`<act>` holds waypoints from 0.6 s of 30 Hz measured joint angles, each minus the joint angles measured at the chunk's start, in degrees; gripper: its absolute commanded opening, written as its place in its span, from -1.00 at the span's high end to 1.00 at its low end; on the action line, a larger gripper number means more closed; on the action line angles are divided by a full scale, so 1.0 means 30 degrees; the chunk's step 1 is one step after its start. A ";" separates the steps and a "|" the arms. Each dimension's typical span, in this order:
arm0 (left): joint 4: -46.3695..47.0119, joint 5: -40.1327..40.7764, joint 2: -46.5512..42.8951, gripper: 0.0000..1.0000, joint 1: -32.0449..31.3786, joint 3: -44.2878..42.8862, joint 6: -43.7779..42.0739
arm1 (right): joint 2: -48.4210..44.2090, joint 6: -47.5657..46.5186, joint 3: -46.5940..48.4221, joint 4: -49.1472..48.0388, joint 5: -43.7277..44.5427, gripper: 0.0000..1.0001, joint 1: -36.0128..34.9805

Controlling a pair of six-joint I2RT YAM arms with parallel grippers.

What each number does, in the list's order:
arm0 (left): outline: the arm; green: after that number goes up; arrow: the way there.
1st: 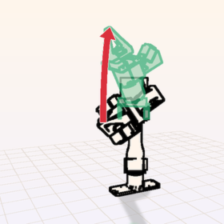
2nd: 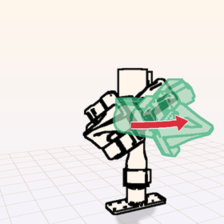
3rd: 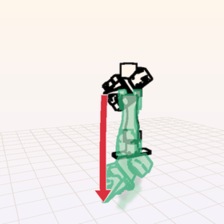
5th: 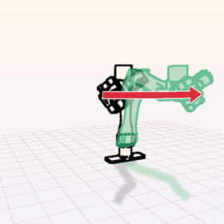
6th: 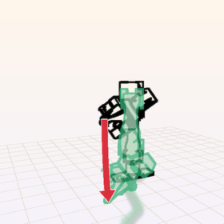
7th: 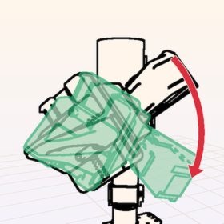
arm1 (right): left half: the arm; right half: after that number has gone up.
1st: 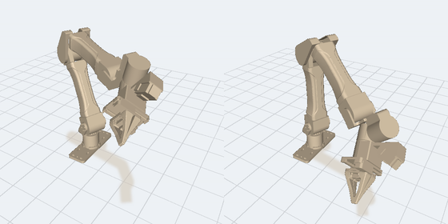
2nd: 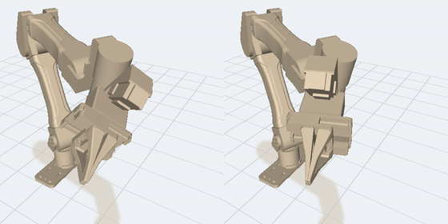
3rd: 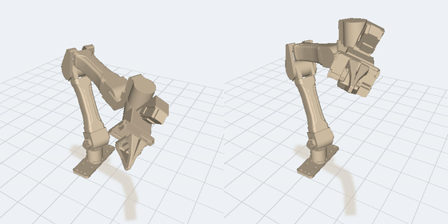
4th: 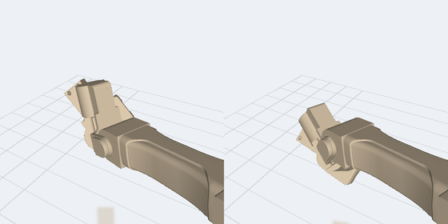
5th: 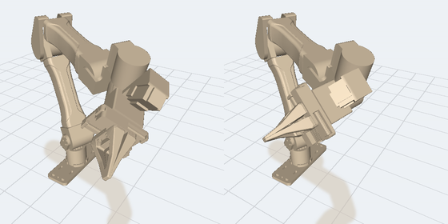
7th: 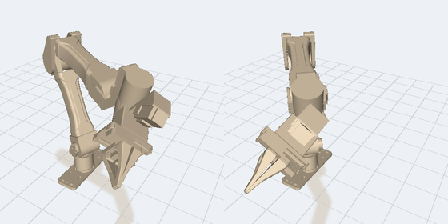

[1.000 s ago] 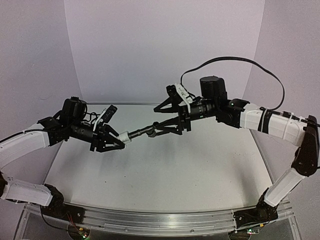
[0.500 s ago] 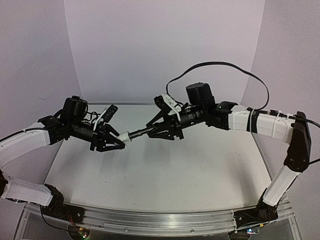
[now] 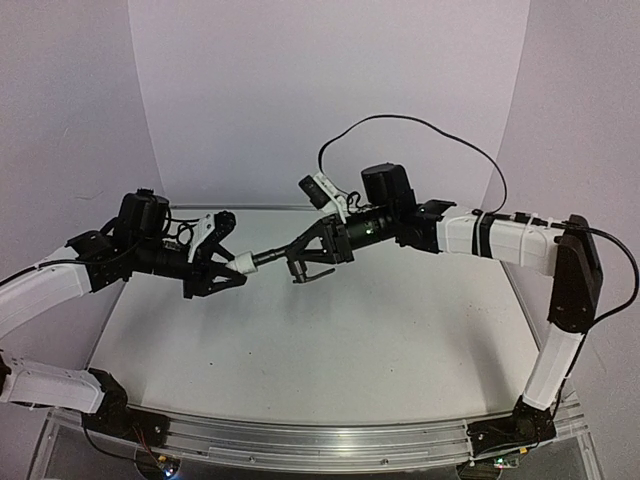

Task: Install the water faucets

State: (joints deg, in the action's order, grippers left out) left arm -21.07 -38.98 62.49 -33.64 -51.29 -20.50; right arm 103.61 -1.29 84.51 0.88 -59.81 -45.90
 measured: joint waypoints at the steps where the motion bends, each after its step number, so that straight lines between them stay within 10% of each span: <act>1: 0.0071 0.1104 -0.0182 1.00 -0.0157 0.0030 -0.0628 | 0.0277 0.1486 0.0225 -0.0157 0.0026 1.00 0.0054; 9: 0.2378 0.6516 -0.0868 1.00 -0.0680 0.1390 -0.4909 | 0.2154 1.5497 0.1617 -0.1304 -0.0093 0.85 0.0388; 18: 0.3523 0.5902 -0.1489 1.00 -0.0644 0.2334 -0.5132 | 0.2427 2.2051 0.1617 -0.1637 -0.0569 -0.47 0.0399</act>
State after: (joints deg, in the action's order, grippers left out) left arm -10.50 -21.28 58.02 -35.57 -44.29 -35.90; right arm 110.89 64.86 89.36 -4.03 -61.52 -44.71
